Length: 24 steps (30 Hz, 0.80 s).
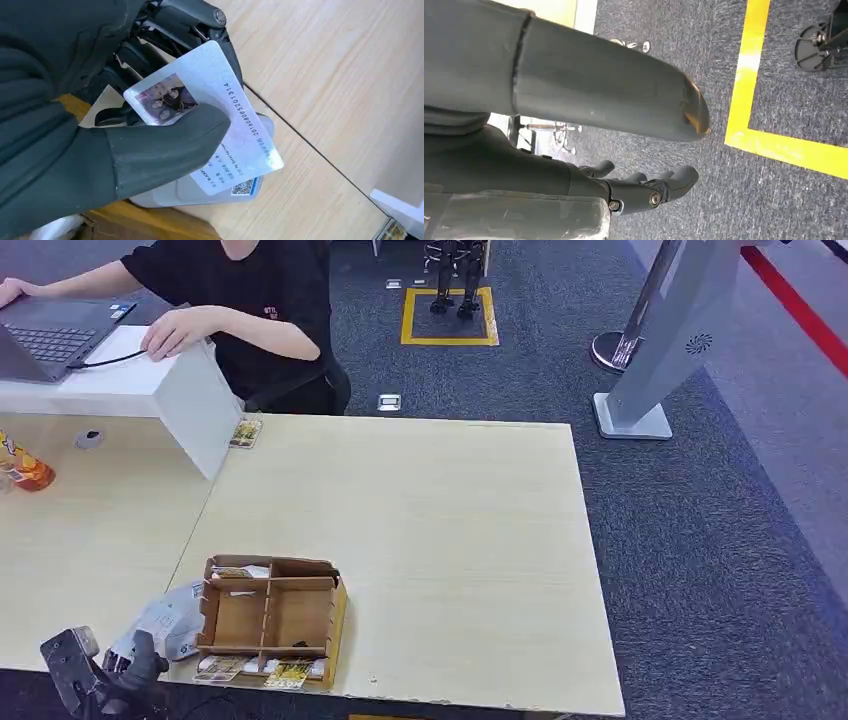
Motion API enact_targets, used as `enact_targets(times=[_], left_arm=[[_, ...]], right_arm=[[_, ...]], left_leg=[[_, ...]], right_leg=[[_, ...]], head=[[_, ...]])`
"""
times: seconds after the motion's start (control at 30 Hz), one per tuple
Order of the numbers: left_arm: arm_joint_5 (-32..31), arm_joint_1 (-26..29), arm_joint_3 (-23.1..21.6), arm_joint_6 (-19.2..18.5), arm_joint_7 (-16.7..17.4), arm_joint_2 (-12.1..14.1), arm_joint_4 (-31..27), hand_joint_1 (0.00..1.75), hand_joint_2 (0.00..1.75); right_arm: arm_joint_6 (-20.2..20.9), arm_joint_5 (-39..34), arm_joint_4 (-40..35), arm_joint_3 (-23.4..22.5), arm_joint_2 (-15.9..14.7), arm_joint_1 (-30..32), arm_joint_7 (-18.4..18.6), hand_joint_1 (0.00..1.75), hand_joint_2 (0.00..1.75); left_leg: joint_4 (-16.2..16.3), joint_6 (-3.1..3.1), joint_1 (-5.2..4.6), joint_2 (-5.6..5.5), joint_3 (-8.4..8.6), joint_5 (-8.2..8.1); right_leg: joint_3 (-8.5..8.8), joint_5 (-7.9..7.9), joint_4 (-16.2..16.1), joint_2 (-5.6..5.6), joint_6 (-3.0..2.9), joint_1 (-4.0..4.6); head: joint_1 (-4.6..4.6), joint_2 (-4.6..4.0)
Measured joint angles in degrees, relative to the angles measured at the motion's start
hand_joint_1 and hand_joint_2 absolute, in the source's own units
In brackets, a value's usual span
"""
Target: Pass the card to the sensor for recognition and then transmit it.
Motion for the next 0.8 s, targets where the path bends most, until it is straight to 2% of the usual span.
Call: enact_targets(times=[0.23, 0.53, 0.8], left_arm=[[4.3, 2.1, -1.4, 0.4, 0.4, 1.0, -1.5, 1.75, 1.75], [5.8, 3.2, -1.8, 0.5, 1.3, 1.6, -1.8, 1.75, 1.75], [10.9, 4.9, -1.7, 2.8, 2.6, 2.1, -1.8, 1.75, 1.75]], right_arm=[[-0.1, 0.0, 0.1, 0.0, 0.0, 0.0, 0.0, 0.00, 0.00], [-0.1, 0.0, 0.2, 0.0, 0.0, 0.0, 0.0, 0.00, 0.00], [-0.6, 0.1, 0.4, 0.0, 0.0, 0.0, 0.3, 0.00, 0.00]], left_leg=[[0.0, 0.00, 0.00, 0.00, 0.00, 0.00], [0.0, 0.00, 0.00, 0.00, 0.00, 0.00], [0.0, 0.00, 0.00, 0.00, -0.01, 0.00]], right_leg=[[0.00, 0.00, 0.0, 0.00, 0.00, 0.00], [0.01, 0.00, 0.0, 0.00, 0.00, 0.00], [0.00, 0.00, 0.0, 0.00, 0.00, 0.00]], head=[[0.00, 0.00], [0.00, 0.00], [0.02, 0.00]])
